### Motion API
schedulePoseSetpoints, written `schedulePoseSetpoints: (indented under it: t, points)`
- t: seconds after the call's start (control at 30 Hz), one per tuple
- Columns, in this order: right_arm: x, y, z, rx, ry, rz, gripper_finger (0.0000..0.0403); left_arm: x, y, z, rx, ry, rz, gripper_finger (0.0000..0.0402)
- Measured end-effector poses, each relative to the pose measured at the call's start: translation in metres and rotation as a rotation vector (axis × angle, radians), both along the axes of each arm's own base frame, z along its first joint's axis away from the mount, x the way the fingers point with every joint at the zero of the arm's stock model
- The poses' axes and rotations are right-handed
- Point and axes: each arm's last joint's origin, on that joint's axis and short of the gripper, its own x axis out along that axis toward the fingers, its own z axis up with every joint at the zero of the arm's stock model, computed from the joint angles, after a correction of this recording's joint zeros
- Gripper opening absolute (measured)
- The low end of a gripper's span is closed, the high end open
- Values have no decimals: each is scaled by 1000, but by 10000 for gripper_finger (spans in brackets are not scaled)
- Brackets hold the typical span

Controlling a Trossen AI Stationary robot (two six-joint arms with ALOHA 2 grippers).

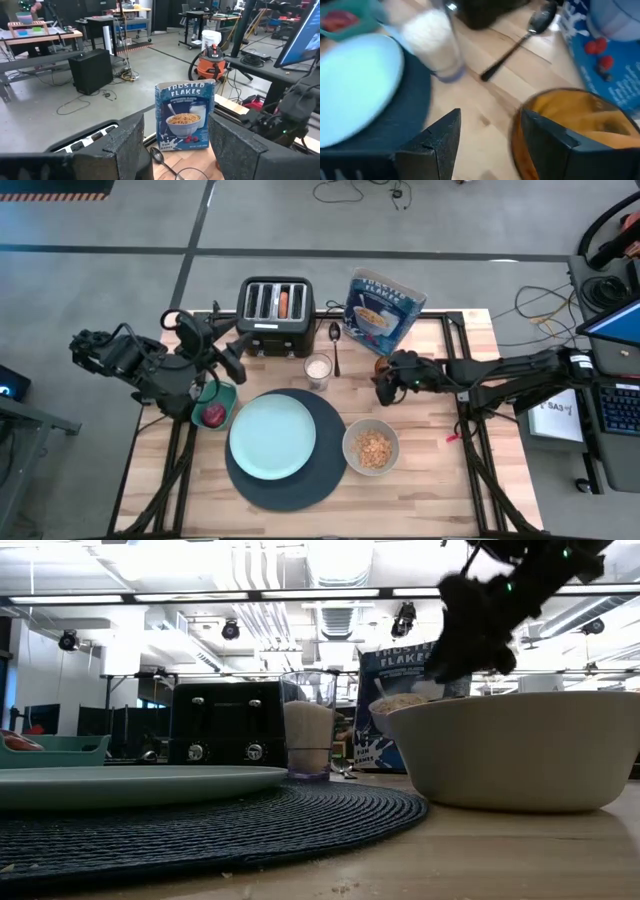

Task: Arrange a breakfast setting
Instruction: Put the black spoon into the orange glass

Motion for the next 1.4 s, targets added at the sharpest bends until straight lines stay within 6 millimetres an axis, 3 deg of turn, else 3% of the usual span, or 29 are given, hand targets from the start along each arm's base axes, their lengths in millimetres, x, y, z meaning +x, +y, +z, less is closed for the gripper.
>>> schedulePoseSetpoints:
  t: [0.13,0.3,0.5,0.67,0.83,1.1,1.4]
  points:
    - [5,-1,27,34,-48,-16,191,1,3,0,-3,-4,15,201]
    - [22,-14,62,44,17,-75,180,2,9,0,-3,-1,42,201]
    - [67,-52,96,166,86,-129,172,3,21,0,-10,36,43,201]
    - [104,-88,106,304,194,-183,171,0,29,2,27,78,64,201]
    - [139,-113,99,353,295,-231,171,-17,34,6,60,109,59,201]
    - [183,-129,63,428,439,-337,171,-67,49,14,91,107,99,201]
    - [201,-160,23,455,490,-413,171,-110,61,20,80,28,121,201]
